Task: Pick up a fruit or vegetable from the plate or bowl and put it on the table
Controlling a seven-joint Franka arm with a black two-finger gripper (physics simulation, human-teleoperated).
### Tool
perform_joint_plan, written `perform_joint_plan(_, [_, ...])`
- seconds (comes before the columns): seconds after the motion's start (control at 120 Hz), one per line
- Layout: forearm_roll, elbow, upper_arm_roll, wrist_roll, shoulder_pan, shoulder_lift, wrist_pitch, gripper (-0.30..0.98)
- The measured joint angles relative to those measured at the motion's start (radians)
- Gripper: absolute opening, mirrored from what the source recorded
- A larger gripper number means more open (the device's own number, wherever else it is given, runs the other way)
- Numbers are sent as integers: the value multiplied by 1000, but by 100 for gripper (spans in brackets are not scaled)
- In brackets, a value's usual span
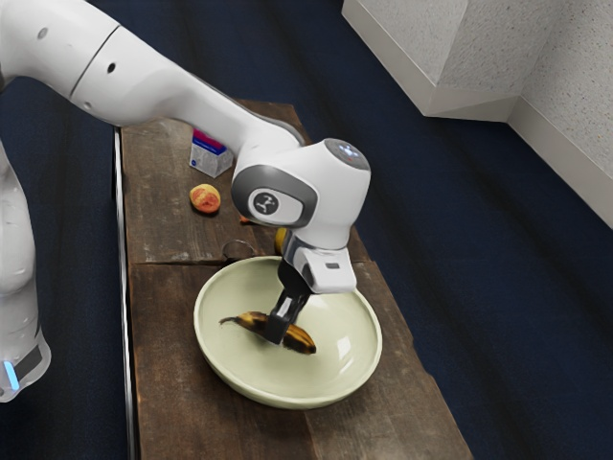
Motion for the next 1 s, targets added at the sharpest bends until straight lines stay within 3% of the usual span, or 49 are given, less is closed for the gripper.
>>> perform_joint_plan(0.142, [24,3,0,-50,-1,-9,-19,14])
perform_joint_plan(0.458, [108,66,41,-183,0,-55,-134,8])
perform_joint_plan(0.767, [152,68,276,-278,2,-236,-300,7])
perform_joint_plan(0.917, [225,66,352,-338,2,-333,-443,8])
perform_joint_plan(1.0, [245,61,446,-366,2,-350,-508,8])
